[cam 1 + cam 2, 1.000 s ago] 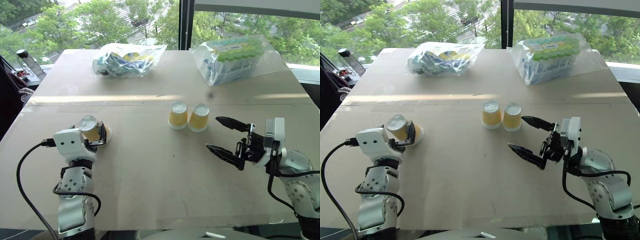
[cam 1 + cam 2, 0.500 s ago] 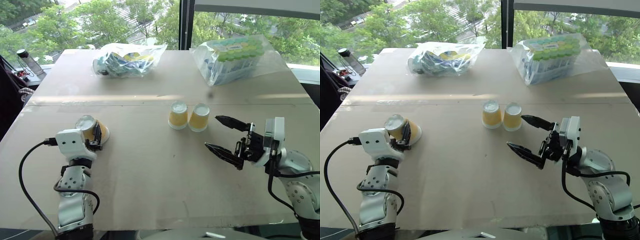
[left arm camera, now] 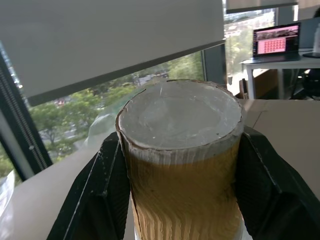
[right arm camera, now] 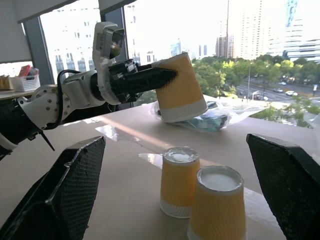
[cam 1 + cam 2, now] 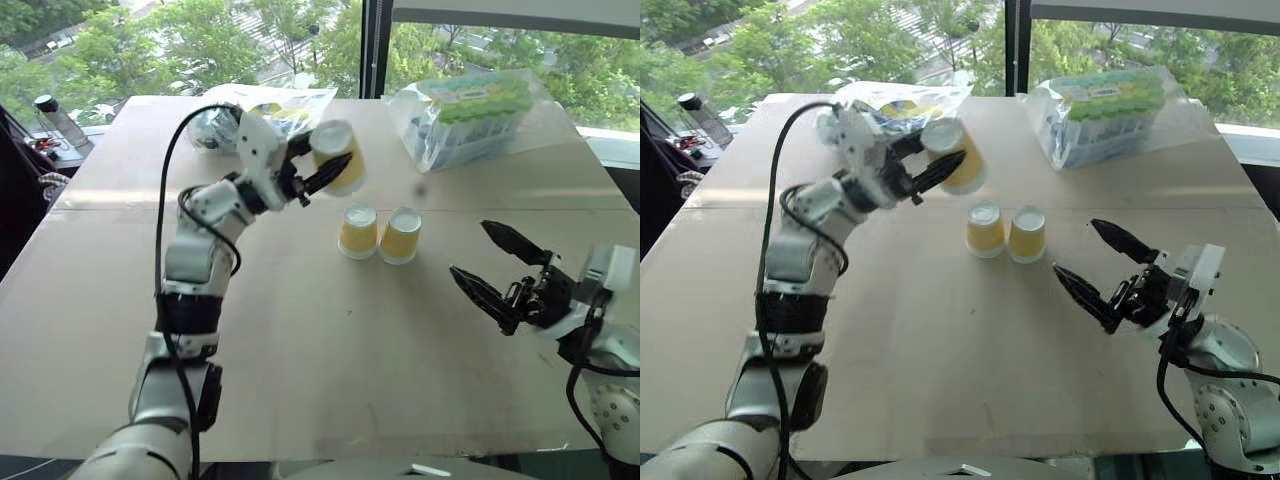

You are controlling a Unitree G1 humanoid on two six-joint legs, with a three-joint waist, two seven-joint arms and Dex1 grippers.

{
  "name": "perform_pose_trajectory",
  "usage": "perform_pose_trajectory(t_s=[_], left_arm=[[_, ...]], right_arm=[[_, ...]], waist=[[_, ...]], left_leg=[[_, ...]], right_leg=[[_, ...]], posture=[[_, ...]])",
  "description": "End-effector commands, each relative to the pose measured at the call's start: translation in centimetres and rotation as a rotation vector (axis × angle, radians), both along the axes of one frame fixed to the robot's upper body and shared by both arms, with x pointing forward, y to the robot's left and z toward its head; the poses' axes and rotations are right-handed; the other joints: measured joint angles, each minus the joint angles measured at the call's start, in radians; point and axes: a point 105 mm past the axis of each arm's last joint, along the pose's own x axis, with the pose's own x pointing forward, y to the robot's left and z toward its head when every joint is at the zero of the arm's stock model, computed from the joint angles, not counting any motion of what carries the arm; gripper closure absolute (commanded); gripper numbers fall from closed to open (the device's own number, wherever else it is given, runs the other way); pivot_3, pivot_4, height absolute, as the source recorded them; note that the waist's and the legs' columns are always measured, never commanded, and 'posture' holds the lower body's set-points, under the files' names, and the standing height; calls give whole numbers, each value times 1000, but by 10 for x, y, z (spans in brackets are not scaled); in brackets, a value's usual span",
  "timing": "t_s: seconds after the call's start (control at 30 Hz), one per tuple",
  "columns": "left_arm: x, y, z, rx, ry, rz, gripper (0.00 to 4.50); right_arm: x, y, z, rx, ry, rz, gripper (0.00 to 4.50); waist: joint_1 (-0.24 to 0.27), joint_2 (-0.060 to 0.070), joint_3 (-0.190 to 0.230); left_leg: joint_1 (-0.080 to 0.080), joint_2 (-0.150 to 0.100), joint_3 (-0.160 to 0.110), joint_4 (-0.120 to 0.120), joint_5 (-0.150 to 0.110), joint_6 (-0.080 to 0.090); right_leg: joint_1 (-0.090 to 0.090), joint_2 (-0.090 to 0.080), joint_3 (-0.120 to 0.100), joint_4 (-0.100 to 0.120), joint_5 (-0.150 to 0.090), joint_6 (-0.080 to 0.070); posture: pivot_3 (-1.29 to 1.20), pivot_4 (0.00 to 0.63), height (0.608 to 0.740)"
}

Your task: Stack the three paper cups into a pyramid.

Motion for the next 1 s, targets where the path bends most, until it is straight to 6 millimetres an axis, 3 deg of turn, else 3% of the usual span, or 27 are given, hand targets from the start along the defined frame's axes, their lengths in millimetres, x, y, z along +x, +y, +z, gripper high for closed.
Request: perform_pose_trajectory(t_s=[0.03,0.3,0.93,1.0], left_arm=[[2,-17,-2,37,18,-129,2300],[2,-27,-10,100,52,-247,2300],[14,-22,-35,178,82,-196,2300],[14,-22,-35,176,83,-192,1277]], right_arm=[[-11,-10,4,-21,-65,-48,0],[-29,-14,-2,-26,-76,-83,0],[-27,-13,8,12,-143,-95,0],[-27,-13,8,15,-140,-90,0]], waist=[[-6,0,0],[-11,0,1],[-10,0,1],[-10,0,1]], left_leg=[[0,0,0,0,0,0],[0,1,-2,0,-2,3],[1,1,-2,3,-2,3],[1,1,-2,3,-2,3]], right_leg=[[0,0,0,0,0,0],[-1,2,0,2,0,0],[-1,2,1,6,0,0],[-1,2,1,6,0,0]], posture=[[0,150,740],[0,150,740],[0,150,740],[0,150,740]])
